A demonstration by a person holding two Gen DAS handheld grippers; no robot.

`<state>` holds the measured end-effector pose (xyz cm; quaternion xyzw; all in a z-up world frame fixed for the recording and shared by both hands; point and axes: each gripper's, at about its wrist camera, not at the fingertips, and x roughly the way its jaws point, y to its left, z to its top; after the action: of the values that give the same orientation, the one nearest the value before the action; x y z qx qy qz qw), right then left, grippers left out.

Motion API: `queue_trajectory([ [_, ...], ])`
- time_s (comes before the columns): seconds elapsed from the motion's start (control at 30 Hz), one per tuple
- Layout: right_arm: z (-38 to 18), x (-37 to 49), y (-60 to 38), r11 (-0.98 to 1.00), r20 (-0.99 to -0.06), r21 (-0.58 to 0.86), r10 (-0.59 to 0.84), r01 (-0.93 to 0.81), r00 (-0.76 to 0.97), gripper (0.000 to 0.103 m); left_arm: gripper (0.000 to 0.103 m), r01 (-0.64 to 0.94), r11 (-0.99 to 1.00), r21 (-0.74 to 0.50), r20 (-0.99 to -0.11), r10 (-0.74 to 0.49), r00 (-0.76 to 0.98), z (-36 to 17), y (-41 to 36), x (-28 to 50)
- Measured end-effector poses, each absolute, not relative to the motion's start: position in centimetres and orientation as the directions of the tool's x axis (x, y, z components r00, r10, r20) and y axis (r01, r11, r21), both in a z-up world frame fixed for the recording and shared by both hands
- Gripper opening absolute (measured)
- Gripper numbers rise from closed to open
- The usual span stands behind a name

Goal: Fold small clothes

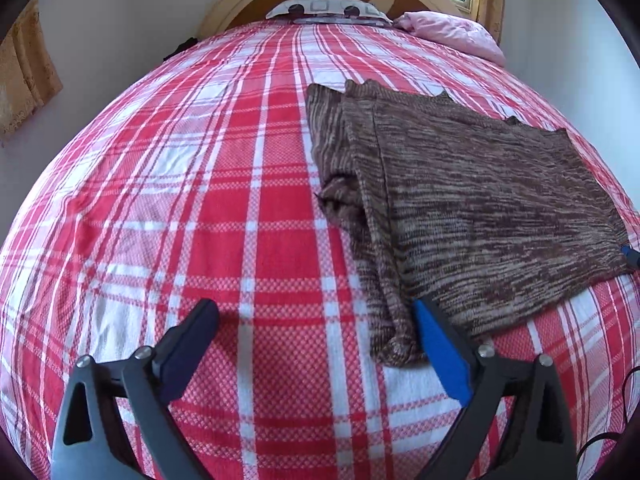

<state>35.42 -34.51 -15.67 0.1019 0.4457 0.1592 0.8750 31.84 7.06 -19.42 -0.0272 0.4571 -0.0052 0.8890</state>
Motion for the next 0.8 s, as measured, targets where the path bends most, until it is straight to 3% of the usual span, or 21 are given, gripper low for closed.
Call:
queue_trajectory([
  [0.43, -16.0, 33.6, -33.9, 0.951, -0.76, 0.251, 0.31, -0.181, 0.571, 0.072, 0.103, 0.015, 0.998, -0.058, -0.816, -0.056, 0.576, -19.7, 7.1, 30.8],
  [0.67, -15.6, 32.7, -31.7, 0.974, -0.812, 0.064, 0.179, -0.219, 0.555, 0.072, 0.103, 0.067, 0.996, -0.065, -0.817, -0.092, 0.57, -19.7, 7.5, 29.7],
  [0.8, -15.6, 32.5, -31.5, 0.973, -0.822, 0.028, 0.154, -0.231, 0.549, 0.072, 0.103, 0.079, 0.995, -0.063, -0.815, -0.097, 0.572, -19.6, 7.6, 29.2],
])
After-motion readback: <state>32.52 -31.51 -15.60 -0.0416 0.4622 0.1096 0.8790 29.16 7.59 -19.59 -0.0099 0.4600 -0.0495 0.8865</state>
